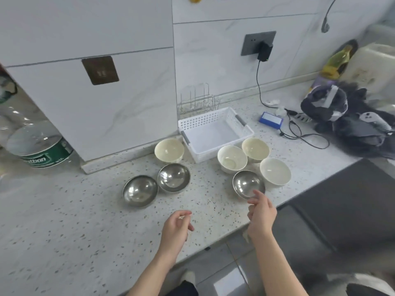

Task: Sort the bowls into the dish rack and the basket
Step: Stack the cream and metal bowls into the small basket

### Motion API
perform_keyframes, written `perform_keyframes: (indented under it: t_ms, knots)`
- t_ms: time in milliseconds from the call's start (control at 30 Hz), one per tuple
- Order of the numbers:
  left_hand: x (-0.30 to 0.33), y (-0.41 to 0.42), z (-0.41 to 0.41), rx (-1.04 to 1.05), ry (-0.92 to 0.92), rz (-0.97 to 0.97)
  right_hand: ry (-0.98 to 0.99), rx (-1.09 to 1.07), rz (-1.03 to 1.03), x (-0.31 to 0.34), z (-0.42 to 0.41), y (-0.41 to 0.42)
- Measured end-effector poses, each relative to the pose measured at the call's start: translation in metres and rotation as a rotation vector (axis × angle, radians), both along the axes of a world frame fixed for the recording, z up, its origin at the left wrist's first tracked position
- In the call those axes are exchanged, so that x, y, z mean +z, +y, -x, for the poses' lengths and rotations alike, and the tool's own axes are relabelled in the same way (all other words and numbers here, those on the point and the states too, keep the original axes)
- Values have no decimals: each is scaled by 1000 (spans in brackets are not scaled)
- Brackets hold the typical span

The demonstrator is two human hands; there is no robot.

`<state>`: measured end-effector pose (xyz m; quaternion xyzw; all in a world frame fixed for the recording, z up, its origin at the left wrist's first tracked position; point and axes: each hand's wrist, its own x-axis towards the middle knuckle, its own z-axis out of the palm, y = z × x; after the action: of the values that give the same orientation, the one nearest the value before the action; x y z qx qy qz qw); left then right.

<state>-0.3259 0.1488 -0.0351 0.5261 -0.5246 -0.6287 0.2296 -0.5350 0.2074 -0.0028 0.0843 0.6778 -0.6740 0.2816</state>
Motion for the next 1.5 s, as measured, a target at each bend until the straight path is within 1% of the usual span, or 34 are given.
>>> perform_keyframes:
  t_ms: [100, 200, 400, 567, 667, 800, 867, 933, 1067, 1167, 1300, 1500]
  knots:
    - [-1, -22, 29, -33, -8, -9, -27, -111, -18, -4, 35, -3]
    - [-1, -44, 55, -97, -55, -28, -57, -144, -59, -13, 60, -3]
    - [7, -75, 98, -200, -94, -80, -57, -74, -209, -26, 102, -2]
    - [6, -89, 138, -200, -148, -123, -103, 102, -325, -37, 138, -2]
    - [3, -95, 165, -155, -177, -136, -124, 258, -349, -42, 169, 2]
    - [-2, -96, 200, -33, -169, -193, -135, 469, -411, -43, 200, 1]
    - [-7, -93, 215, 32, -140, -242, -145, 545, -451, -45, 213, -2]
    - [-12, -91, 227, 93, -124, -253, -151, 595, -456, -47, 223, -5]
    - [-13, -89, 240, 155, -109, -291, -108, 630, -465, -50, 242, -6]
    - [-11, -91, 246, 197, -134, -285, -108, 630, -453, -47, 255, -7]
    - [-11, -90, 253, 259, -140, -277, -76, 606, -383, -34, 277, -9]
    - [2, -88, 245, 276, -150, -220, 58, 584, -267, -7, 301, -32]
